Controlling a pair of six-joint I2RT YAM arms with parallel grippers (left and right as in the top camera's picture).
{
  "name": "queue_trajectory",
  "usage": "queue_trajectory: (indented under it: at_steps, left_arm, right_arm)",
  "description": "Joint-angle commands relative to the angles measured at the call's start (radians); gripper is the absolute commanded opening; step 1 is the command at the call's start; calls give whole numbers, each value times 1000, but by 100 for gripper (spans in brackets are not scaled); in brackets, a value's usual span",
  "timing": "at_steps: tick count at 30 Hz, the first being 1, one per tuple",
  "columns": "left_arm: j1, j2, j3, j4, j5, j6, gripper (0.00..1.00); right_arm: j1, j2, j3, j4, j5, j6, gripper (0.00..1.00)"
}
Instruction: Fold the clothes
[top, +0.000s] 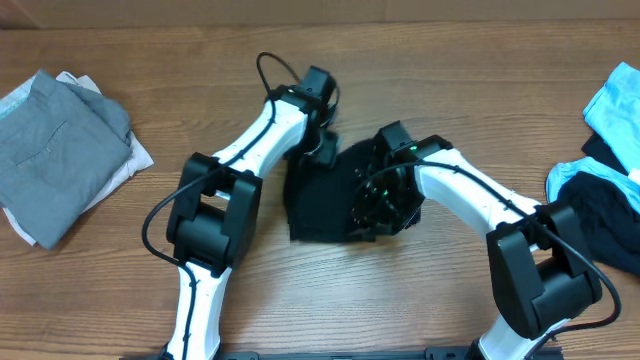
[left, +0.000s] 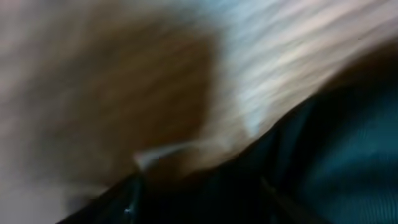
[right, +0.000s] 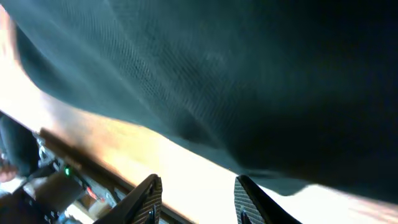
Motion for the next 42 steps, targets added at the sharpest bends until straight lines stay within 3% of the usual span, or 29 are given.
queue_trajectory:
  at_steps: [1, 8, 16, 20, 24, 26, 27, 30, 32, 37, 42]
  left_arm:
    - [42, 39, -39, -191, -46, 15, 59]
    - [54, 39, -39, -398, -22, 16, 63]
    - [55, 27, -39, -373, 133, 19, 58]
    - [62, -44, -39, -305, 147, 18, 61]
    - [75, -142, -39, -218, 147, 19, 72]
    - [86, -182, -39, -167, 154, 19, 91]
    - [89, -192, -39, -141, 167, 31, 98]
    - [89, -185, -39, -98, 300, 169, 100]
    - [87, -155, -39, -69, 425, 333, 100]
    - [88, -44, -39, -56, 514, 445, 100]
    - [85, 62, -39, -80, 547, 452, 100]
  right_arm:
    - [20, 6, 2, -29, 37, -61, 46]
    - [-6, 6, 2, -61, 223, -61, 47]
    - [-55, 6, 2, 50, 365, -31, 49]
    - [-87, -3, 5, -1, 331, -28, 41]
    - [-120, -63, 5, -35, 320, 49, 43]
    - [-144, -114, 5, -23, 321, 64, 46]
    - [-156, -135, 5, -21, 321, 64, 47]
    - [-169, -152, 5, -21, 321, 63, 51]
    - [-170, -151, 4, -26, 321, 63, 52]
    - [-172, -152, 4, -34, 322, 64, 51]
    - [-203, -152, 4, -50, 322, 63, 51]
